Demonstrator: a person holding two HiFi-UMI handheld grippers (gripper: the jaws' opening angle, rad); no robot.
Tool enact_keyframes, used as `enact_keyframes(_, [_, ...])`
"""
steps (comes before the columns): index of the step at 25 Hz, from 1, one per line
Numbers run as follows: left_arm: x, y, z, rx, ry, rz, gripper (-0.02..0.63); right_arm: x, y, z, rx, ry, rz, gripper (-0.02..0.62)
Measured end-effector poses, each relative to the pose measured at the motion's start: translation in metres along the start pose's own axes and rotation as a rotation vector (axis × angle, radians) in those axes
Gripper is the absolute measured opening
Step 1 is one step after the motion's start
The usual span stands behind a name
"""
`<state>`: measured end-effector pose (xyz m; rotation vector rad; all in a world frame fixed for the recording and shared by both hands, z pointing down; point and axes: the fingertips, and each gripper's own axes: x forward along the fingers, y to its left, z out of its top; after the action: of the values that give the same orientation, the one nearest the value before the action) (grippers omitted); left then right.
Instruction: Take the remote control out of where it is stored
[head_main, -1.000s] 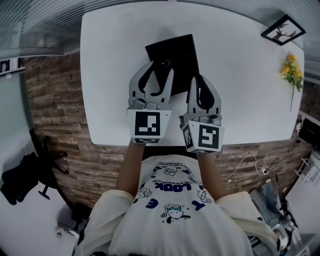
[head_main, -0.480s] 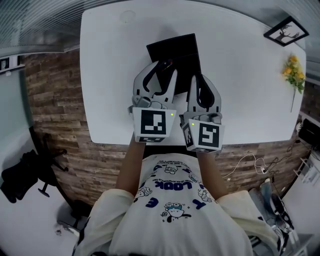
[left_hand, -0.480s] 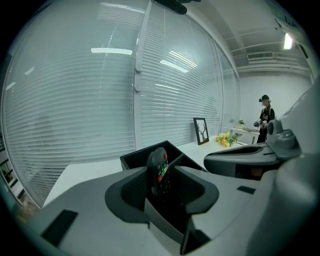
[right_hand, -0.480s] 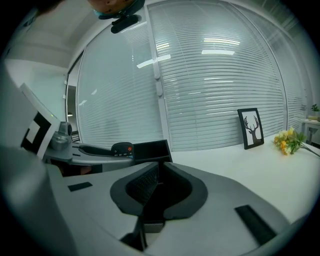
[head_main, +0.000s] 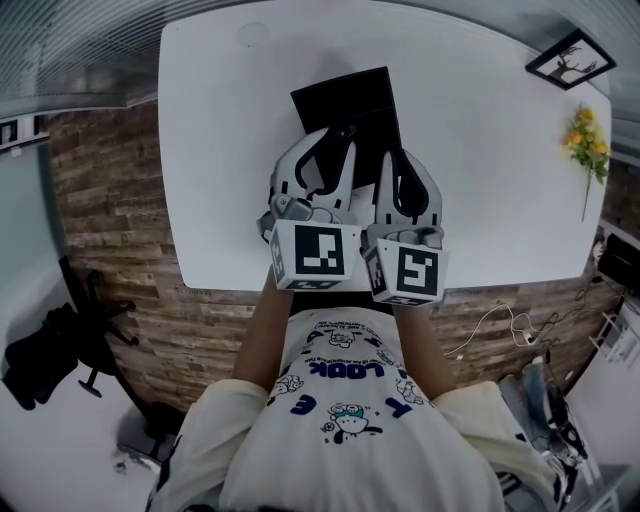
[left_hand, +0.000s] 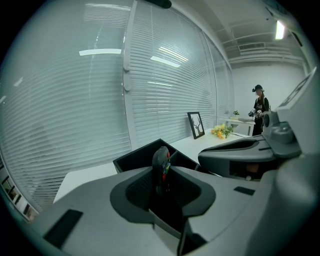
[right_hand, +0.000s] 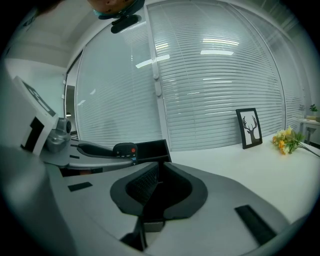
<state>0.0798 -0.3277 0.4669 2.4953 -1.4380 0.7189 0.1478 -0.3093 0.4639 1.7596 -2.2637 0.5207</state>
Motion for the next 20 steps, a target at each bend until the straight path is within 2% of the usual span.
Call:
enact_keyframes(5, [0.006,-0.001,-0.001,0.002,0.038,-0.002,0.097,-0.003,-0.005,0.001,0.003,-0.002,-0.013,0.049])
enact_keyframes(10, [0.007,0.003,-0.004,-0.070,0.042,-0.026,0.081,-0.006,-0.009,0.001,0.017,-0.009,-0.029,0.049])
enact_keyframes(20, [-0.015,0.014,0.019,-0.123,-0.045,0.001,0.067,-0.014,-0.002,0.010,0.019,-0.033,-0.019,0.049])
